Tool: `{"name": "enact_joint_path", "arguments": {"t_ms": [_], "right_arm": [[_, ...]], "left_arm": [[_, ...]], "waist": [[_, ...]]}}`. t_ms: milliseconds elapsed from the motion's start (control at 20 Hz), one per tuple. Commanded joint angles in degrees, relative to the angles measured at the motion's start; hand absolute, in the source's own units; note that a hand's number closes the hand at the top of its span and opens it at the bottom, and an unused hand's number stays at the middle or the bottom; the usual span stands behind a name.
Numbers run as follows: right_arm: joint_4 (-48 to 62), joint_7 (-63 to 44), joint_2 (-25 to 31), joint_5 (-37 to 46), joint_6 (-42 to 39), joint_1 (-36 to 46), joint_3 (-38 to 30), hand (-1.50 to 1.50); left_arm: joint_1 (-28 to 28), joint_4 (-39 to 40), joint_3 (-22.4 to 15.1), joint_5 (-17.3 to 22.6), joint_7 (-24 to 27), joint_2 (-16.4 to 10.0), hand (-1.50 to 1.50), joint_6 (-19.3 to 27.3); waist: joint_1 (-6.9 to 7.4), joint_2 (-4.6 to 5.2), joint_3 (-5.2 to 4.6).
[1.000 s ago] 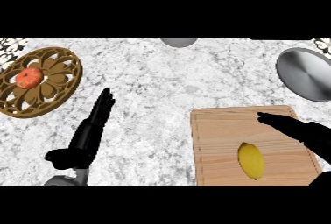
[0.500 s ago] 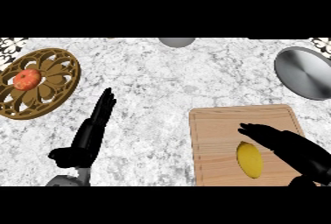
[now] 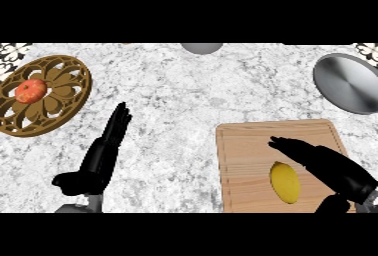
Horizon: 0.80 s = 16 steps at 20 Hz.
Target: Pick the lemon from the cutting board and place it in the pan
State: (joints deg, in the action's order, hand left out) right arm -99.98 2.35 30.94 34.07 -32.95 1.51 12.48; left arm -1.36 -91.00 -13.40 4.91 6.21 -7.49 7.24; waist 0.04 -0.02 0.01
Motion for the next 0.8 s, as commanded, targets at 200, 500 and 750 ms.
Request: {"name": "enact_joint_path", "arguments": {"t_ms": [200,500,750], "right_arm": [[8.33,1.5,-7.25,5.88,0.52,4.64,0.42,-1.5],[12.21,2.8,-8.88,11.51,2.15,3.19,0.79,-1.5],[17.42,9.85,-6.05,16.53,3.31,6.74,5.83,1.5]], "left_arm": [[-0.41,-3.6,2.19,-1.19,-3.55,0.48,0.0,-1.64],[-1.5,-0.82,2.46,-2.61,-2.72,3.31,0.0,-1.7],[1.99,2.53,0.83,-3.9,3.29,3.79,0.0,-2.59]], "waist": [[0.17,0.01,0.0],[0.0,0.0,-0.01],[0.28,0.05,0.0]]}}
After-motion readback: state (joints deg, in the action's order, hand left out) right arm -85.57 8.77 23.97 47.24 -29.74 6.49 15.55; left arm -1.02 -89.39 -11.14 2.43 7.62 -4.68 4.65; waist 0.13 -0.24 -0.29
